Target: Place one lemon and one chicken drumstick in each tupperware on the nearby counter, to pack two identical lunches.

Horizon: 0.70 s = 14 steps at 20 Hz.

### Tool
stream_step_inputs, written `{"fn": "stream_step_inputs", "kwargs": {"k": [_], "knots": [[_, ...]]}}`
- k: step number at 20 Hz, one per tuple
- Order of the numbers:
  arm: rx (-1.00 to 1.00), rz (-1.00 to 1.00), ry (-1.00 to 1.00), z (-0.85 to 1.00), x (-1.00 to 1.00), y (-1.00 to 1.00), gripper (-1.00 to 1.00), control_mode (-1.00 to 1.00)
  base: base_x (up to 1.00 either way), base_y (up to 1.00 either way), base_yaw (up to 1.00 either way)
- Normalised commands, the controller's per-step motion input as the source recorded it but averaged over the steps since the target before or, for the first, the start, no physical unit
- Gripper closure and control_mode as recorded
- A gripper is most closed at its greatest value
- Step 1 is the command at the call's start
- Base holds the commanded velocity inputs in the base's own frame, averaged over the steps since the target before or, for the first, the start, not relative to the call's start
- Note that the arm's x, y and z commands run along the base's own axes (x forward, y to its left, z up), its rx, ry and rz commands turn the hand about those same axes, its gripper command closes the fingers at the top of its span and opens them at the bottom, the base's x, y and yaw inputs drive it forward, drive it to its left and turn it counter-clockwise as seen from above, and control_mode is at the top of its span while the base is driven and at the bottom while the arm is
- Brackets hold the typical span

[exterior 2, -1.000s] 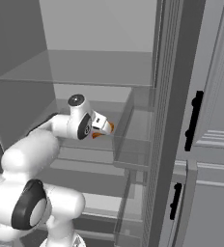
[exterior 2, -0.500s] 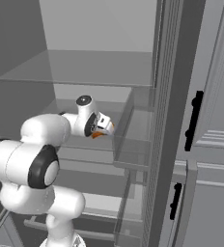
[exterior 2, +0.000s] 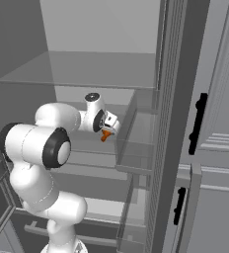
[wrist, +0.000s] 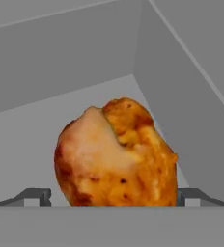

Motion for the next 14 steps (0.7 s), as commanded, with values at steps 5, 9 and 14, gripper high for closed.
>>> {"fn": "stream_step_inputs", "kwargs": {"k": [5, 9, 14], "knots": [[0.02, -0.07, 0.0, -0.47, -0.16, -0.14, -1.0, -1.0, 0.0, 0.0, 0.0], [0.0, 0.0, 0.0, -0.53, -0.1, 0.0, -1.0, -1.0, 0.0, 0.0, 0.0], [0.02, 0.0, 0.02, -0.5, -0.12, -0.03, -1.0, -1.0, 0.0, 0.0, 0.0]]}}
